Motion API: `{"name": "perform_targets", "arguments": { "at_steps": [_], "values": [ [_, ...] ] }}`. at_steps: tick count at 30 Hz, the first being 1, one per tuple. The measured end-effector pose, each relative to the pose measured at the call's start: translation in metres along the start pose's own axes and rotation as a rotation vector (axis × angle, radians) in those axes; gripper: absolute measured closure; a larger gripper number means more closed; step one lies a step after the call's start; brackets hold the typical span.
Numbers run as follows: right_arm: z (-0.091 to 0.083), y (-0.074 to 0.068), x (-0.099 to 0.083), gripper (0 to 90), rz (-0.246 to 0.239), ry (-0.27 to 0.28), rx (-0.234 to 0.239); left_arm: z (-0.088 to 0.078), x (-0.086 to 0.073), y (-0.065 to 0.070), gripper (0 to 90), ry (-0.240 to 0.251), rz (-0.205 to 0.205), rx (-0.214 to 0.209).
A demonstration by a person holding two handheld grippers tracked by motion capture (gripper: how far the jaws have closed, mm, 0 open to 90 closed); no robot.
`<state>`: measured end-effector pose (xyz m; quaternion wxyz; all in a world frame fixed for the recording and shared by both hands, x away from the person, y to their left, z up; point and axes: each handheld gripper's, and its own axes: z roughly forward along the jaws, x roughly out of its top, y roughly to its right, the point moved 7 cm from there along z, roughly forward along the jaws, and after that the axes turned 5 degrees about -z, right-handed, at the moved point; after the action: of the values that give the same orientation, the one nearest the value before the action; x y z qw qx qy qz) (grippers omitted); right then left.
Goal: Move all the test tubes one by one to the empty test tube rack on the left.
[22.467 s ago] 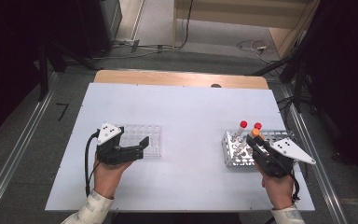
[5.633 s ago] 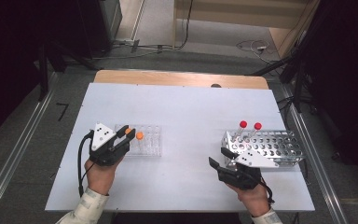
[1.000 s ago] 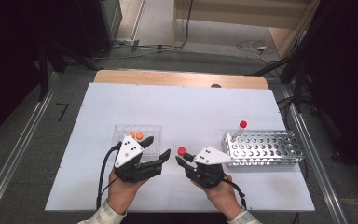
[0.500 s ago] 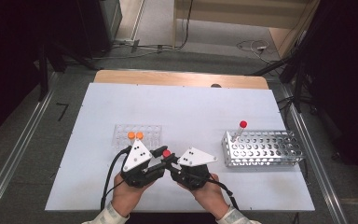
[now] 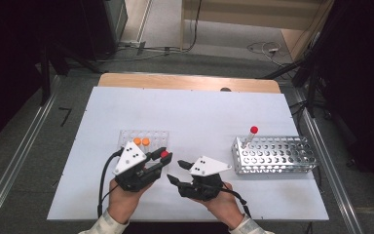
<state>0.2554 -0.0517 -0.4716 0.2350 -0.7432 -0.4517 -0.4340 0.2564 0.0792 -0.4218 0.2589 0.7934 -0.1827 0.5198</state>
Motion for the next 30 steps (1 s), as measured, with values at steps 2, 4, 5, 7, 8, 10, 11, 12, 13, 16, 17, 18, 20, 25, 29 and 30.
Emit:
{"name": "perform_targets", "arguments": {
  "at_steps": [2,4,5,7,8,10,11,12,13,16,17,18,20,25,29,30],
  "values": [
    [-0.005,0.004,-0.002,41.4,0.0,0.003,-0.009,-0.006,0.004,-0.009,70.2,0.01,-0.017,0.02],
    [-0.009,0.009,-0.004,40.9,0.013,0.007,-0.016,-0.011,0.008,-0.017,70.2,0.018,-0.028,0.039],
    [-0.011,0.011,-0.005,40.3,0.018,0.008,-0.021,-0.013,0.01,-0.02,70.2,0.023,-0.034,0.047],
    [-0.015,0.016,-0.007,39.9,0.027,0.01,-0.035,-0.017,0.012,-0.026,70.2,0.027,-0.042,0.058],
    [-0.016,0.018,-0.008,39.8,0.031,0.01,-0.04,-0.019,0.014,-0.029,70.2,0.03,-0.043,0.064],
    [-0.02,0.022,-0.011,39.6,0.041,0.006,-0.051,-0.024,0.017,-0.037,70.2,0.036,-0.054,0.081],
    [-0.021,0.024,-0.013,39.6,0.041,0.008,-0.056,-0.026,0.018,-0.041,70.2,0.04,-0.064,0.091],
    [-0.023,0.027,-0.014,39.5,0.043,0.007,-0.061,-0.028,0.02,-0.045,70.2,0.047,-0.069,0.101],
    [-0.026,0.028,-0.015,39.4,0.045,0.006,-0.069,-0.031,0.021,-0.05,70.2,0.05,-0.074,0.11],
    [-0.033,0.034,-0.019,39.3,0.057,0.008,-0.086,-0.038,0.024,-0.06,70.2,0.06,-0.086,0.134],
    [-0.036,0.037,-0.02,39.3,0.062,0.012,-0.093,-0.039,0.026,-0.062,70.2,0.067,-0.091,0.143],
    [-0.039,0.039,-0.021,39.3,0.066,0.013,-0.098,-0.041,0.027,-0.065,70.2,0.071,-0.093,0.149],
    [-0.044,0.043,-0.023,39.3,0.074,0.015,-0.111,-0.044,0.029,-0.069,70.2,0.078,-0.092,0.165],
    [-0.055,0.053,-0.028,39.3,0.092,0.024,-0.138,-0.046,0.032,-0.079,70.2,0.095,-0.078,0.22],
    [-0.061,0.058,-0.03,39.3,0.105,0.029,-0.153,-0.04,0.031,-0.087,70.2,0.1,-0.081,0.244],
    [-0.062,0.059,-0.03,39.2,0.107,0.031,-0.155,-0.039,0.03,-0.089,70.2,0.1,-0.082,0.246]
  ]
}}
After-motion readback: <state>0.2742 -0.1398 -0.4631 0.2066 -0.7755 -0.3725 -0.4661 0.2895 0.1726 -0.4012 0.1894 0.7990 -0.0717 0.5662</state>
